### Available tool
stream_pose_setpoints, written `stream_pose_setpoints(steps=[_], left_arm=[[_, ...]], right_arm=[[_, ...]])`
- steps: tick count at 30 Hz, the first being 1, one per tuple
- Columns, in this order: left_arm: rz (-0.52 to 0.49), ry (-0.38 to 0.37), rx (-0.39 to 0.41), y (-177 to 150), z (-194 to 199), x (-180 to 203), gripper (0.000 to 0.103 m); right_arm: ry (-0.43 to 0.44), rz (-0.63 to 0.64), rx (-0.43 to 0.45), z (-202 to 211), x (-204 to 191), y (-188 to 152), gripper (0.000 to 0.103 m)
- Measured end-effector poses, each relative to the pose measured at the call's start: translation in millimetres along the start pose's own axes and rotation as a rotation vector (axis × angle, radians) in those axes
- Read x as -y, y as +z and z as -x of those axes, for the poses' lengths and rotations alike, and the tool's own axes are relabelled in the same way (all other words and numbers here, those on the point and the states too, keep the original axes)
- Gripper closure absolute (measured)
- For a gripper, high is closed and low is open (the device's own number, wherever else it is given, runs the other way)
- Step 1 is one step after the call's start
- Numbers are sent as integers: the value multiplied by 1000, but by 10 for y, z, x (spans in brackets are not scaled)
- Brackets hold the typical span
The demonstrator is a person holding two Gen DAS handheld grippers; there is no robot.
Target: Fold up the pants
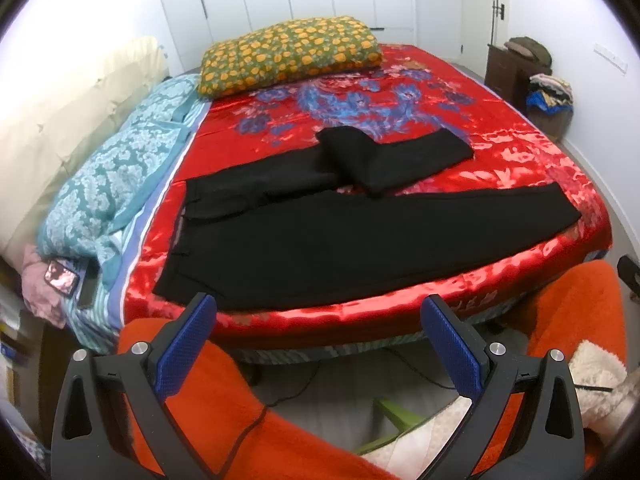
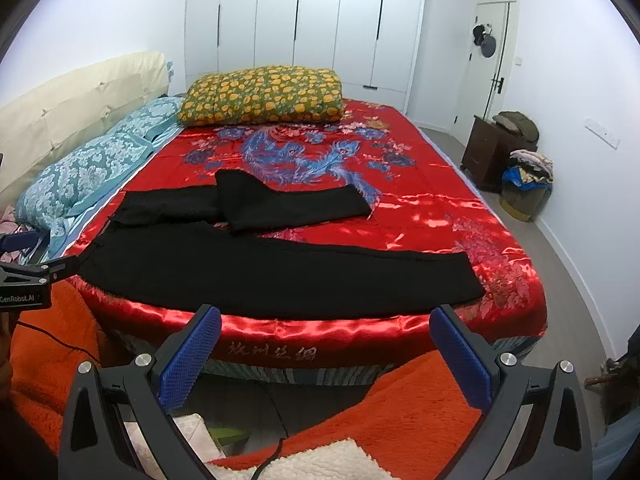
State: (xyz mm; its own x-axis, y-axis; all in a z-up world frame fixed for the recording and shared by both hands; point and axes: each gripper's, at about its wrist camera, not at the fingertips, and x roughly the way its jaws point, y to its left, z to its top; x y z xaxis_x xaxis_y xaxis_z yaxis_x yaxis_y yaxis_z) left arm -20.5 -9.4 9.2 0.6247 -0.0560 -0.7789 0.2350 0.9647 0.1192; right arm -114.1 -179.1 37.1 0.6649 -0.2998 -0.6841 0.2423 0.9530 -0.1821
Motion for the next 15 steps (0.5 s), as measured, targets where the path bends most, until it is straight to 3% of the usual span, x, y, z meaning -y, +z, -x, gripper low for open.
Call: stream_pose_setpoints(steps=[6, 10, 11, 15], left_arm=[[11, -34, -43, 79, -195, -7, 1], [-8, -47, -26, 220, -354, -24, 1], [-20, -49, -13, 276, -406, -31, 1], [-39, -43, 34, 625, -713, -109, 1]], right_arm=[[83, 14, -35, -200, -48, 31, 0], [176, 22, -12, -349, -84, 153, 0], [215, 11, -17, -424, -71, 205, 0], [535, -152, -136, -1161, 174, 525, 0]])
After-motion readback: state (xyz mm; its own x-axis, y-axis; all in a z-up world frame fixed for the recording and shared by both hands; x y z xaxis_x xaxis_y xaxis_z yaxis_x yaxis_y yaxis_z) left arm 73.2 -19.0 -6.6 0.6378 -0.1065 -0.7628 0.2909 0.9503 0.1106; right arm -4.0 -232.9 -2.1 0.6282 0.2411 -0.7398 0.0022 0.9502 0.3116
